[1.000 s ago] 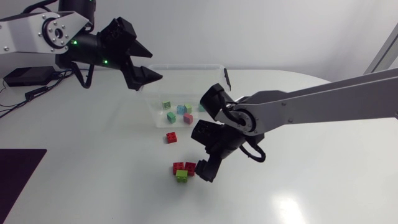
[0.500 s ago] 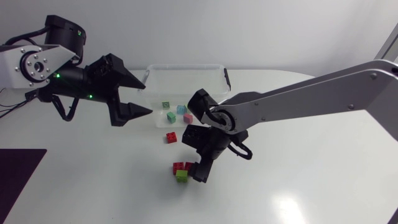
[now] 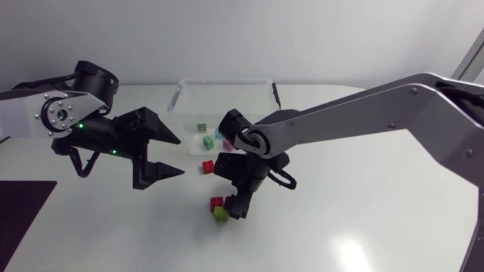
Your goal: Place the duplo bricks in the container
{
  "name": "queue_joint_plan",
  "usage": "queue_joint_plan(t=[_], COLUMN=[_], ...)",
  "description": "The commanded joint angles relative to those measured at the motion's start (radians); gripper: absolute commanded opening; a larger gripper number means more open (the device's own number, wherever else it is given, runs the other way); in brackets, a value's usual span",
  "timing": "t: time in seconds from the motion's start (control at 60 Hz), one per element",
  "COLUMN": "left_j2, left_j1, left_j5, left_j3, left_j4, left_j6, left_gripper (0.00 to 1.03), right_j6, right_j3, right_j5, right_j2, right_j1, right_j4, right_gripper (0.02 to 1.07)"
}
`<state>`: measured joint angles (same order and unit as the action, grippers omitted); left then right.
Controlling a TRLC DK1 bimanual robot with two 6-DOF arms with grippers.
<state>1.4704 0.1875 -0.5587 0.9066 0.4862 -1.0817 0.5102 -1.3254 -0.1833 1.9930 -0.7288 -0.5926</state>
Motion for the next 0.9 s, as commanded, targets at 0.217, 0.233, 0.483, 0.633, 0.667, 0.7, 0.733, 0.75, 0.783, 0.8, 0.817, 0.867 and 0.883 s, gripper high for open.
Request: queue_joint_plan(t=[0.217, 0.233, 0.483, 0.633, 0.667, 0.7, 0.733, 0.75, 0.783, 0.8, 0.817, 0.867, 0.883], left_j2=[-0.012, -0.012, -0.007, -0.005, -0.005, 0.001, 0.008, 0.014, 0.025, 0.033, 0.039, 0.057, 0.064], left_j1=[0.061, 0.063, 0.104, 0.153, 0.165, 0.176, 0.188, 0.194, 0.204, 0.208, 0.213, 0.227, 0.23], left_j5=[-0.018, -0.018, -0.023, -0.023, -0.023, -0.023, -0.023, -0.023, -0.023, -0.023, -0.023, -0.02, -0.02], left_j3=[-0.055, -0.057, -0.087, -0.109, -0.114, -0.117, -0.118, -0.12, -0.12, -0.121, -0.123, -0.124, -0.126], left_j4=[0.008, 0.008, 0.008, 0.008, 0.008, 0.008, 0.008, 0.006, 0.006, 0.006, 0.006, 0.0, -0.003], left_j6=[-0.026, -0.026, -0.024, -0.024, -0.024, -0.026, -0.026, -0.026, -0.024, -0.024, -0.024, -0.024, -0.024], left_gripper=[0.96, 0.96, 0.96, 0.96, 0.96, 0.96, 0.96, 0.96, 0.96, 0.96, 0.96, 0.96, 0.96], right_j6=[0.034, 0.034, 0.033, 0.027, 0.024, 0.021, 0.014, 0.011, 0.007, 0.004, -0.001, -0.013, -0.016], right_j3=[-0.044, -0.046, -0.015, 0.032, 0.045, 0.054, 0.06, 0.066, 0.074, 0.077, 0.081, 0.092, 0.094], right_j5=[-0.007, -0.007, -0.01, -0.007, -0.005, -0.005, -0.004, -0.004, -0.002, -0.001, 0.001, 0.004, 0.004], right_j2=[0.063, 0.064, 0.029, -0.056, -0.08, -0.102, -0.118, -0.129, -0.148, -0.155, -0.165, -0.192, -0.201], right_j1=[-0.015, -0.015, -0.018, 0.0, 0.008, 0.016, 0.02, 0.023, 0.028, 0.029, 0.032, 0.043, 0.048], right_j4=[-0.036, -0.036, -0.041, -0.035, -0.033, -0.03, -0.027, -0.024, -0.023, -0.021, -0.016, -0.004, -0.003], right_gripper=[0.45, 0.42, 0.36, 0.36, 0.36, 0.36, 0.36, 0.36, 0.36, 0.36, 0.36, 0.36, 0.36])
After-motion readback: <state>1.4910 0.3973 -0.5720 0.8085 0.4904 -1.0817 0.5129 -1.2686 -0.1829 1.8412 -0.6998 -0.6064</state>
